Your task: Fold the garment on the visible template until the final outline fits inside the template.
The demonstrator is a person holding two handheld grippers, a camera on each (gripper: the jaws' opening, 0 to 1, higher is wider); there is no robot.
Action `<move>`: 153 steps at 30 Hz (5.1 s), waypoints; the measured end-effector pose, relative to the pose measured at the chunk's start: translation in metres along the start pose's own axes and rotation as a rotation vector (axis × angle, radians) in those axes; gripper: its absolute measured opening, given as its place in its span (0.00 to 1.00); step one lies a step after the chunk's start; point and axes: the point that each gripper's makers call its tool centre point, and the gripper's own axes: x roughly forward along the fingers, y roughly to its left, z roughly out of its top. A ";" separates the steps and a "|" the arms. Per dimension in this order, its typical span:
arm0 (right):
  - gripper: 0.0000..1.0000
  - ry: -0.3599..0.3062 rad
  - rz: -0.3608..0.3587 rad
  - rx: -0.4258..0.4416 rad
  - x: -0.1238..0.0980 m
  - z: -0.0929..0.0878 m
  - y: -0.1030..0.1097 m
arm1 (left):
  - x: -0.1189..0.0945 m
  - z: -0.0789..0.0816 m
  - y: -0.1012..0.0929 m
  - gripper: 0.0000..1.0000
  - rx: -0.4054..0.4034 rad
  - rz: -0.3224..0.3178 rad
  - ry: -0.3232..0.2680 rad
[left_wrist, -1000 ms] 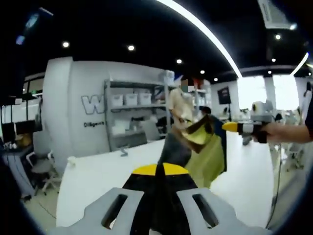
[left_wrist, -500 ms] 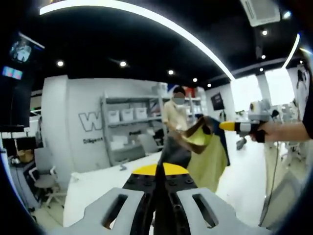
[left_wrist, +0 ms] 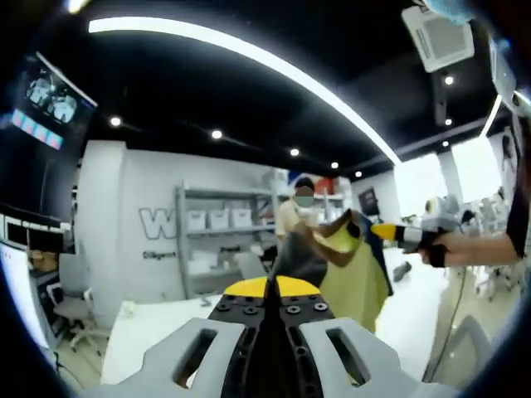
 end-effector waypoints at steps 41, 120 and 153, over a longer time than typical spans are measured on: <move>0.00 0.394 -0.065 0.085 0.098 -0.241 -0.090 | 0.101 -0.235 0.098 0.00 -0.094 0.085 0.410; 0.00 0.600 -0.357 0.089 -0.092 -0.271 -0.082 | 0.022 -0.314 -0.017 0.00 -0.248 -0.069 0.585; 0.32 0.802 -0.282 0.101 -0.078 -0.342 -0.128 | -0.065 -0.366 0.040 0.48 -0.299 0.134 0.824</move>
